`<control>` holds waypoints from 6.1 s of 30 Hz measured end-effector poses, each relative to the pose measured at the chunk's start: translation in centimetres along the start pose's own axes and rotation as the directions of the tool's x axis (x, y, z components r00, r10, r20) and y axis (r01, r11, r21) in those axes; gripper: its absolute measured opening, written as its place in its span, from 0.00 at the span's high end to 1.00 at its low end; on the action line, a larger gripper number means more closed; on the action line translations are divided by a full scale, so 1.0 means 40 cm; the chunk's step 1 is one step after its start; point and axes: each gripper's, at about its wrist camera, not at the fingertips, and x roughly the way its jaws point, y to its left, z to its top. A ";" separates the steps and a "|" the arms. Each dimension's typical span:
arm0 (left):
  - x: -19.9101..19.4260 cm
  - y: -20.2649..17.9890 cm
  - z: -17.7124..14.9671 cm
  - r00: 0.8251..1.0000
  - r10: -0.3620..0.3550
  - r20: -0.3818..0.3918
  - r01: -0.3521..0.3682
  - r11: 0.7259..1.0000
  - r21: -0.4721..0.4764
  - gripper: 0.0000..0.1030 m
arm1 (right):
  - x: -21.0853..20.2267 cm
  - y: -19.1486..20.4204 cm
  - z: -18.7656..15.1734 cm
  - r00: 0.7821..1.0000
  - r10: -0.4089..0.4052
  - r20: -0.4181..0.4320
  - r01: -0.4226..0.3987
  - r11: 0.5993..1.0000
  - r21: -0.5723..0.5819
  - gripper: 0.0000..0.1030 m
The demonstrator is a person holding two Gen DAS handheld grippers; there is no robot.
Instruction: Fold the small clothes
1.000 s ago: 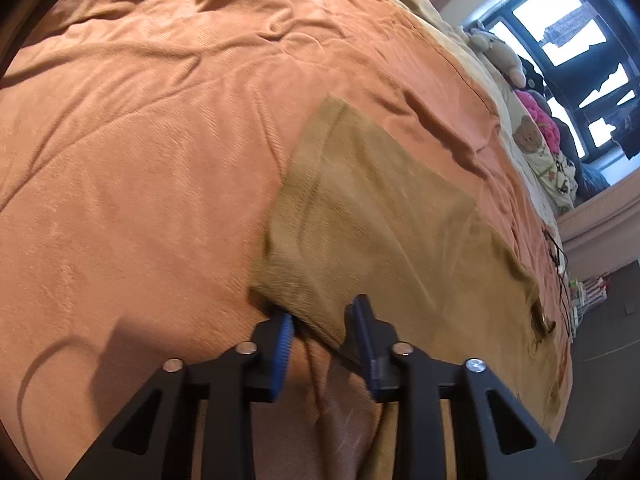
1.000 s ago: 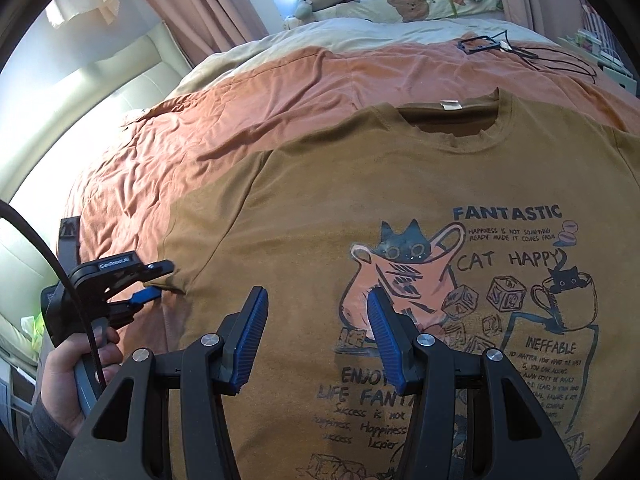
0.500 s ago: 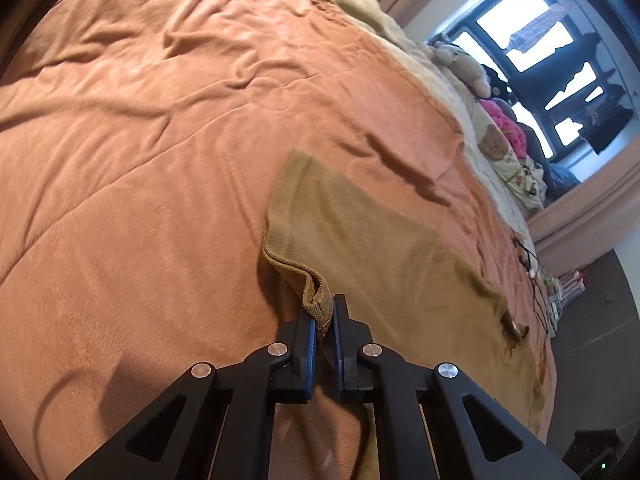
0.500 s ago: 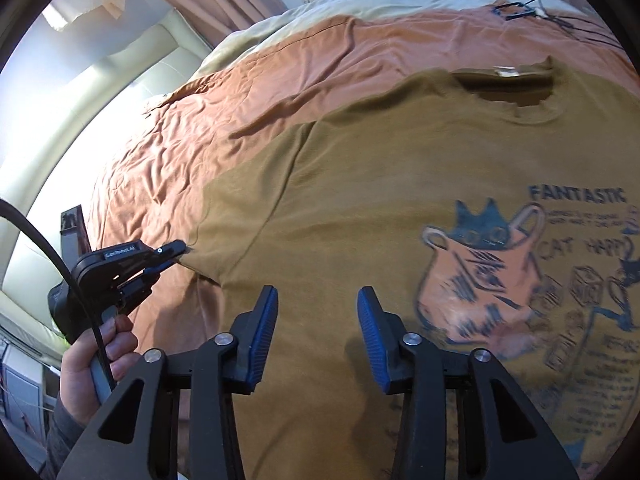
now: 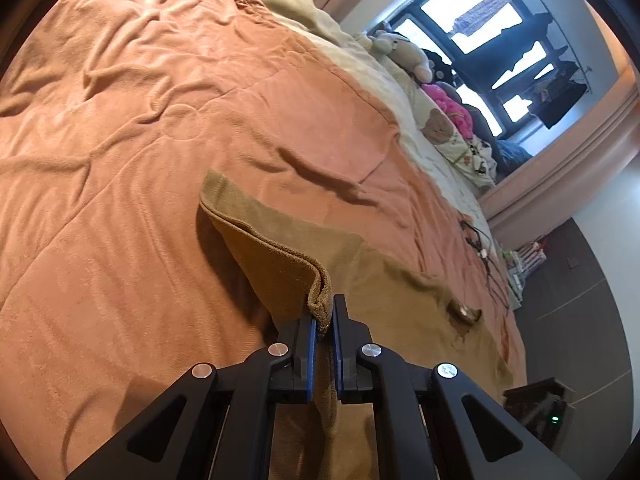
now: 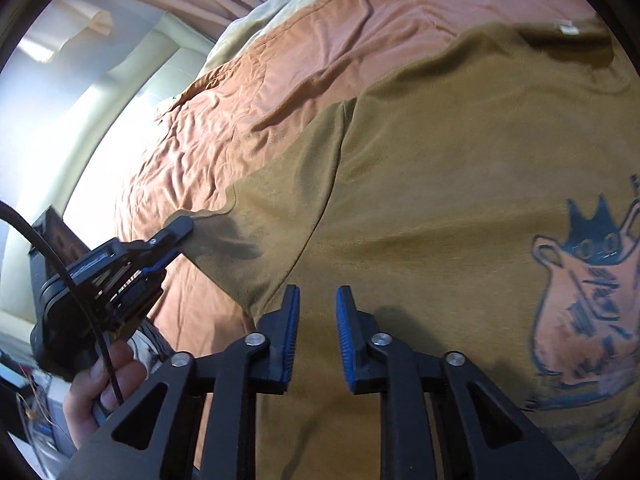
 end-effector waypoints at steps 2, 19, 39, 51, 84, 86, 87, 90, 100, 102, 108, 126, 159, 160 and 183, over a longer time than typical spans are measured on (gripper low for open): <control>-0.001 -0.002 0.002 0.999 -0.032 -0.008 0.032 0.999 -0.007 0.94 | 0.020 -0.009 0.001 1.000 0.029 -0.004 -0.029 0.999 0.038 0.91; 0.038 0.012 -0.014 0.983 -0.137 -0.124 0.133 0.990 -0.044 0.94 | 0.154 -0.126 -0.017 0.975 0.196 -0.104 -0.161 0.949 0.271 0.97; 0.105 -0.141 -0.080 0.950 -0.171 -0.261 0.190 0.981 0.049 0.94 | -0.088 -0.262 0.042 0.994 0.104 -0.025 -0.097 0.974 0.206 0.97; 0.119 -0.086 -0.077 0.964 -0.026 -0.266 0.037 0.999 0.034 0.35 | -0.104 -0.233 0.037 0.998 0.053 -0.032 -0.046 0.983 0.178 0.97; 0.157 0.097 -0.008 0.988 0.084 -0.132 -0.107 0.979 -0.175 0.95 | -0.042 -0.062 0.049 0.991 -0.119 0.063 0.127 0.982 -0.141 0.92; 0.138 0.070 0.005 0.993 0.062 -0.102 -0.077 0.986 -0.146 0.95 | -0.048 -0.075 0.055 0.992 -0.107 0.064 0.115 0.985 -0.129 0.94; 0.131 0.056 0.011 0.994 0.054 -0.092 -0.065 0.989 -0.129 0.96 | -0.052 -0.081 0.054 0.993 -0.104 0.064 0.111 0.986 -0.122 0.96; 0.116 0.005 0.029 0.997 0.024 -0.078 -0.030 0.996 -0.085 0.96 | -0.065 -0.102 0.045 0.995 -0.079 0.057 0.084 0.992 -0.090 0.98; 0.116 -0.130 0.058 0.996 -0.053 -0.075 0.053 0.999 0.001 0.96 | -0.104 -0.144 0.016 0.999 -0.015 0.042 0.016 1.000 -0.021 1.00; 0.120 -0.150 0.056 0.995 -0.067 -0.080 0.069 0.998 0.014 0.96 | -0.111 -0.150 0.012 0.999 -0.002 0.044 0.003 1.000 -0.016 1.00; 0.149 -0.215 0.049 0.989 -0.099 -0.109 0.106 0.993 0.056 0.96 | -0.120 -0.173 0.016 0.999 -0.008 0.031 0.008 1.000 -0.008 1.00; 0.201 -0.259 -0.008 0.973 -0.089 -0.211 0.116 0.986 0.117 0.60 | -0.130 -0.237 0.030 1.000 -0.009 -0.005 0.010 0.997 0.076 0.58; 0.086 -0.023 -0.196 0.948 0.052 -0.315 -0.023 0.995 0.094 0.60 | -0.093 -0.161 0.029 0.999 -0.034 -0.035 0.037 0.997 0.070 0.97; 0.086 -0.025 -0.199 0.948 0.057 -0.313 -0.028 0.995 0.096 0.60 | -0.101 -0.158 0.020 0.999 -0.040 -0.031 0.042 0.997 0.070 0.97; 0.149 -0.044 -0.129 0.955 0.087 -0.283 -0.053 0.991 0.124 0.63 | -0.139 -0.198 0.082 0.993 -0.114 0.030 0.110 0.987 0.117 0.52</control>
